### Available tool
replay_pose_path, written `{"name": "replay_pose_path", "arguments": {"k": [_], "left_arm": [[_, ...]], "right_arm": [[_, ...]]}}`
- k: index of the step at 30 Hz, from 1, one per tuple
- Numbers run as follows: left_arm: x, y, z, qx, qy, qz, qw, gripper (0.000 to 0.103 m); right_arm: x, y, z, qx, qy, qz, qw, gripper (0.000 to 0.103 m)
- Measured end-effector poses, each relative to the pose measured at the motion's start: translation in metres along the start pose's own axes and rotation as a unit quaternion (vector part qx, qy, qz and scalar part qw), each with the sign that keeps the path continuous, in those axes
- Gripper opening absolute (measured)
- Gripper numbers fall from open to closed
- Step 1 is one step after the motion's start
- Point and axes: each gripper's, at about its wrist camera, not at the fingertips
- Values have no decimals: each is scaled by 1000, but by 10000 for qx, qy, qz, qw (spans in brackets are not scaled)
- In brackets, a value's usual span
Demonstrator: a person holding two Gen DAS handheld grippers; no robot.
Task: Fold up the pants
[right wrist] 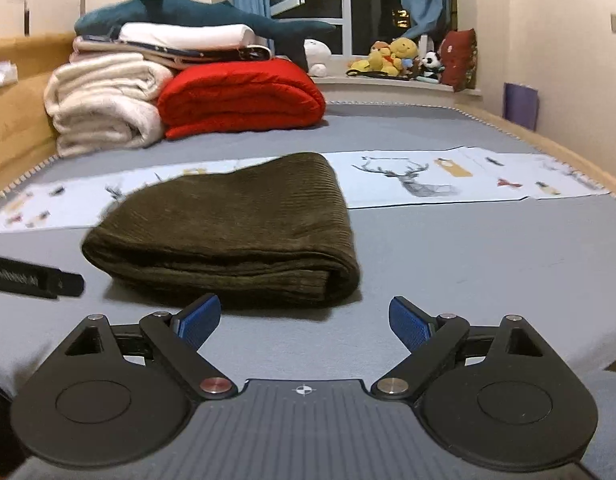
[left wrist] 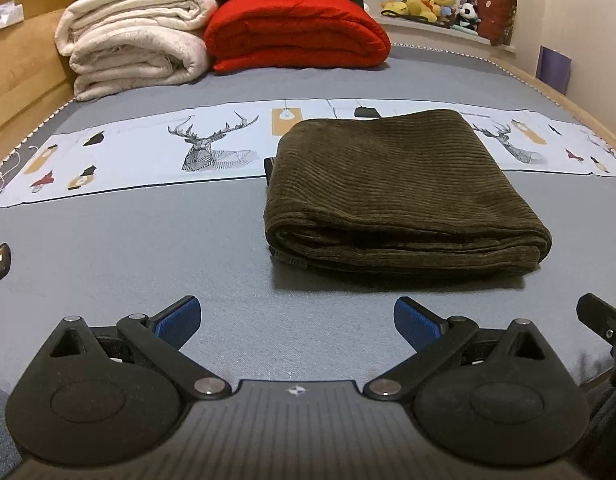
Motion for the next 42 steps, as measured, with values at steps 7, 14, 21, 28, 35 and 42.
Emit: {"name": "replay_pose_path", "arguments": {"k": [7,14,21,28,35,42], "left_arm": [[0,5,-7,19,-115,-73,9999,103],[2,5,-7,-75,-77,-75,9999,103],[2,10,-6,-176,-36,-149,9997,103],[2,14,-4,-196,-31,-187,9996,103],[3,16,-2,-234,10,-210,9995,103],[3,16,-1,-290,43,-208,9994,103]], "right_arm": [[4,1,-7,-183,-149,120,9996,92],[4,5,-10,-264,-55,57,9996,92],[3,7,-11,-299,19,44,9995,92],[3,8,-9,-312,39,31,9995,92],[4,8,-11,-307,30,28,9995,92],[4,8,-13,-312,24,15,9995,92]]}}
Point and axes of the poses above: each gripper's, at about its wrist camera, not at the fingertips, and y roughly the way its jaws point, z to its right, x to its underside, and after that the axes turned 12 degrees about y, right-handed
